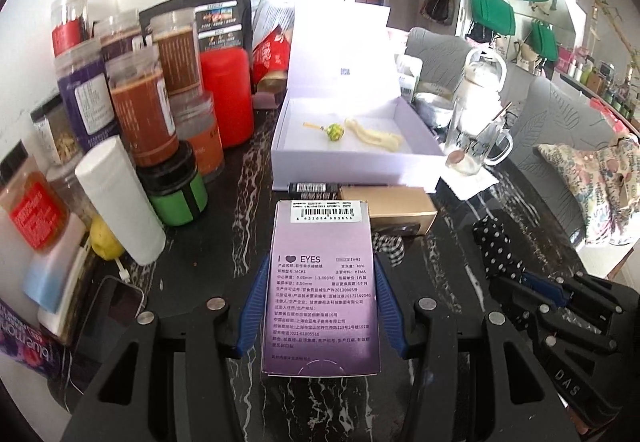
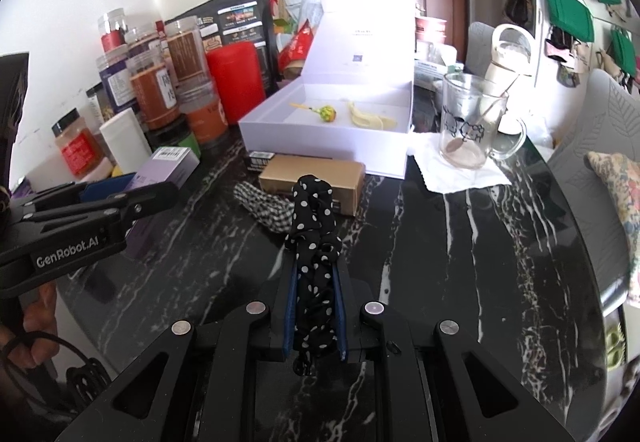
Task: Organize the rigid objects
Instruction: 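Close the right gripper on the black polka-dot scrunchie and lift it, then carry the card in the left gripper while the right gripper carries the scrunchie over the white box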
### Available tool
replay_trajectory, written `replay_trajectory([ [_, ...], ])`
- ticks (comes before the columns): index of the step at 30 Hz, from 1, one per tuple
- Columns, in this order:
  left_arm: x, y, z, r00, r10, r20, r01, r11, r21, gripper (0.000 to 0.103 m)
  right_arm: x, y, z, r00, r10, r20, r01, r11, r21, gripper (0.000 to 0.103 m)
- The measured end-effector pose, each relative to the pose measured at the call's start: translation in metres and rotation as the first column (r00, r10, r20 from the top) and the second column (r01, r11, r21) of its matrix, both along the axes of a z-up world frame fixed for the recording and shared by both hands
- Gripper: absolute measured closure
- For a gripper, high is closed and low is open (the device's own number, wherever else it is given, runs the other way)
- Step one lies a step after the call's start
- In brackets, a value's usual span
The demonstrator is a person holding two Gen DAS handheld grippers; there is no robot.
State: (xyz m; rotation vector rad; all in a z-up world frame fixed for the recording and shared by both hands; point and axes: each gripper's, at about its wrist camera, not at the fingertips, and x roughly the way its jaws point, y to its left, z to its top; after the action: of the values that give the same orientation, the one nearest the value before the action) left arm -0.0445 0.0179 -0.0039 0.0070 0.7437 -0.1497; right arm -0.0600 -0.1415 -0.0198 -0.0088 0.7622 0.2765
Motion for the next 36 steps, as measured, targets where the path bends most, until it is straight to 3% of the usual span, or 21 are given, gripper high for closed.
replay_trajectory([
  [15, 0.023, -0.005, 0.029, 0.998, -0.026, 0.058, 0.026, 1.0, -0.009, 0.053, 0.018, -0.001, 0.026, 0.999, -0.015, 0.03, 0.015, 1.0, 0.012, 0.087],
  [36, 0.101, -0.013, 0.055, 0.995, -0.049, 0.091, 0.049, 0.999, 0.006, 0.053, 0.093, 0.003, 0.044, 0.999, 0.004, 0.04, -0.004, 1.0, 0.008, 0.087],
])
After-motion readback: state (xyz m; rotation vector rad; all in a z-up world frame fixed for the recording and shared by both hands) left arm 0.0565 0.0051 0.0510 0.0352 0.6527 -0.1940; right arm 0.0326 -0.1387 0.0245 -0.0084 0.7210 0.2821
